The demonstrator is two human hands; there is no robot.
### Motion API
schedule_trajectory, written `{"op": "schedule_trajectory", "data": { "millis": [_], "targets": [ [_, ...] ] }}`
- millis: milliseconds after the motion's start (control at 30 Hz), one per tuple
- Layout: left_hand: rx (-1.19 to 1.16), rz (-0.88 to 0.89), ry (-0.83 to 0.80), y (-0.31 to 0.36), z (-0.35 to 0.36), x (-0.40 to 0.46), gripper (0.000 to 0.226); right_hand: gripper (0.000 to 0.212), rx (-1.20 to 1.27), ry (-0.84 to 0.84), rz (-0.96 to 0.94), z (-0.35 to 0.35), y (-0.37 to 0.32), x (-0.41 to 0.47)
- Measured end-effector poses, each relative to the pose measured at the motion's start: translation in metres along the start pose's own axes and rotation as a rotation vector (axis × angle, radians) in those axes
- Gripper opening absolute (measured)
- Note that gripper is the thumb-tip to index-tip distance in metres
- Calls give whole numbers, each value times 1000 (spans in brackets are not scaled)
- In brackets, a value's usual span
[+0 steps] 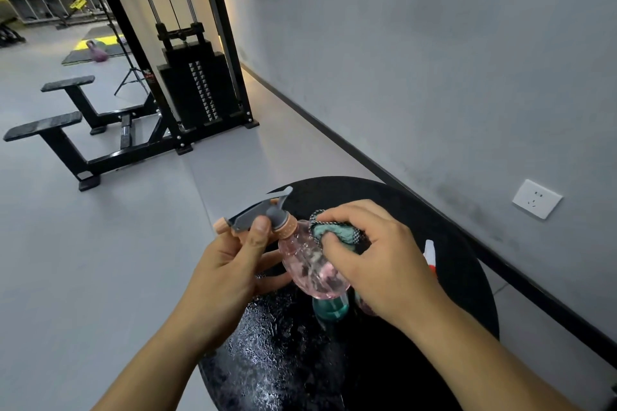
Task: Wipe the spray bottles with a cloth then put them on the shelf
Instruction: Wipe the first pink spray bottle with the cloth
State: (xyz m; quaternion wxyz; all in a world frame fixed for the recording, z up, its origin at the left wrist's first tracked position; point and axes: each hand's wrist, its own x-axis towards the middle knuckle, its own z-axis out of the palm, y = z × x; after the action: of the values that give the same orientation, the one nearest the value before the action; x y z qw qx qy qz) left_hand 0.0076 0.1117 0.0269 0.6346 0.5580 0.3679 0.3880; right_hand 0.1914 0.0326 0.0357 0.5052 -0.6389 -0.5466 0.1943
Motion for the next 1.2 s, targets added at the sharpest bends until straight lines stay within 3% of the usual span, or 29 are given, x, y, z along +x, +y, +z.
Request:
{"op": "schedule_trajectory", "data": {
  "millis": [100,300,467,633,867,1067,1200],
  "targets": [
    [-12,8,10,1,2,0,40,24,6,-19,-61,1,-2,-1],
    [-92,16,99,1,4,2,35,21,11,48,60,2,9,1],
    [-90,14,120,0,7,3,32,24,3,28,-38,5,3,-2],
    [-210,0,210,2,-3,9,25,18,-59,46,117,1,11,2],
    [-223,-19,203,7,2,7,30,27,18,47,-18,1,6,0],
    [-225,-9,195,7,-2,8,28,23,16,75,90,1,13,4],
    [-193,-8,173,4,0,7,28,24,28,37,38,2,8,2]
  ]
}}
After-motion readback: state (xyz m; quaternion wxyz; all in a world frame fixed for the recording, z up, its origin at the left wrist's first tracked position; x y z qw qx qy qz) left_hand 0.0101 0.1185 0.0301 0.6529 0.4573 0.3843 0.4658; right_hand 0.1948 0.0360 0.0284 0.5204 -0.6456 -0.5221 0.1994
